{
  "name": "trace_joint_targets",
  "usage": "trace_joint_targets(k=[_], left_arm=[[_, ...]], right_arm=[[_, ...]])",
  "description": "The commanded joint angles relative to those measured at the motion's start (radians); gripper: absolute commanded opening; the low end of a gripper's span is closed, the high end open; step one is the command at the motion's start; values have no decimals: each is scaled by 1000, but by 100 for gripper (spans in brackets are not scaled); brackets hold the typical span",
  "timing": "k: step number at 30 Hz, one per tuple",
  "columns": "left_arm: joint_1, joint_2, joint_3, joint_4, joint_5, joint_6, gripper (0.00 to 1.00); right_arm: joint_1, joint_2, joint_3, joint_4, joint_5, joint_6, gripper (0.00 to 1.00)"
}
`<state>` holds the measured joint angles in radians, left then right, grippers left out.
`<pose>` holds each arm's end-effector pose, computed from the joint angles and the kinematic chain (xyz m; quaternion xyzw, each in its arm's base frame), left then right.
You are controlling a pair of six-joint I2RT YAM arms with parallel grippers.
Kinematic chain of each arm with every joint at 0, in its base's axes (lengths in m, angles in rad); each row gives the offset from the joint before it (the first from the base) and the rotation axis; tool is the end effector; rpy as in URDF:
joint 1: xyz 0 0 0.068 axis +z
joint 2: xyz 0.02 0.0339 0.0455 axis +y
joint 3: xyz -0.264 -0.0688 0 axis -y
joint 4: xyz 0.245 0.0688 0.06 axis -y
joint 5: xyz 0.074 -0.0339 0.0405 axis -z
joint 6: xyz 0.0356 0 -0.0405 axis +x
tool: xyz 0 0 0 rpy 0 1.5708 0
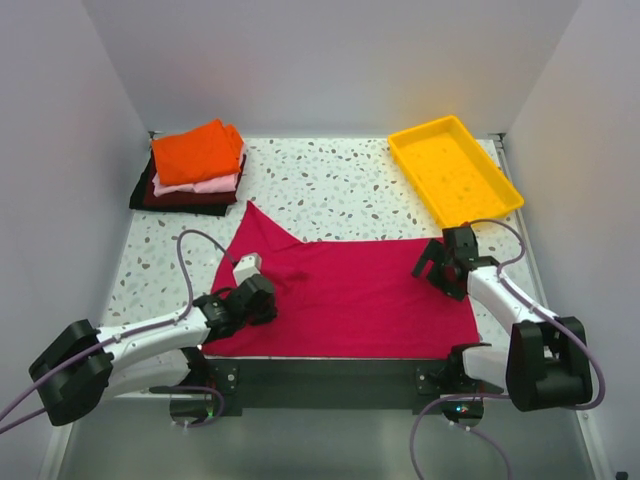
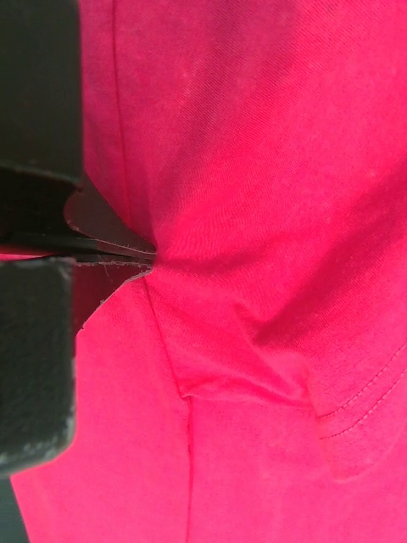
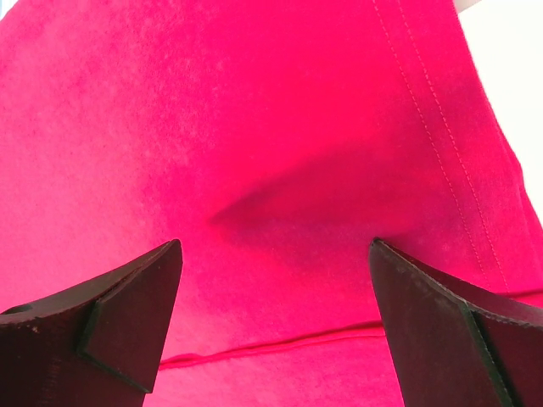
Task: Fold and stack the t-shirts
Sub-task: Fold the tshirt
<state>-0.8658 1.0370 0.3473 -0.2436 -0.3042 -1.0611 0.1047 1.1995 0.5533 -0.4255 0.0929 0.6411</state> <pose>0.1229 -0.1280 0.1444 -0.1388 0.9296 -0.1723 0.2949 0.2075 0.0185 0.1638 0.2676 0.9303 0.0480 0.2461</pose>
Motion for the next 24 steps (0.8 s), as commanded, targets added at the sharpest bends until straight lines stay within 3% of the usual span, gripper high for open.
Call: trace_joint_targets(k=[1,13,16,20,24], left_arm=[[-35,-3,13,-114,-27,-48,0],[-87,-37,140,-267,-114,-54,0],[-85,-45,244,-328,-173,-16,8],[-78,-26,396,-407,-266,44,30],[55,21,499,-349,-270,214,34]], right_arm=[[-19,44,7,-15,18,-37,95],[-37,-17,53,-67,27,-69,95],[-37,-95,80,-130,47,-103,95],[-37,-191,123,-220,80,-132,96],[-37,-253,161,-248,59,-133,96]])
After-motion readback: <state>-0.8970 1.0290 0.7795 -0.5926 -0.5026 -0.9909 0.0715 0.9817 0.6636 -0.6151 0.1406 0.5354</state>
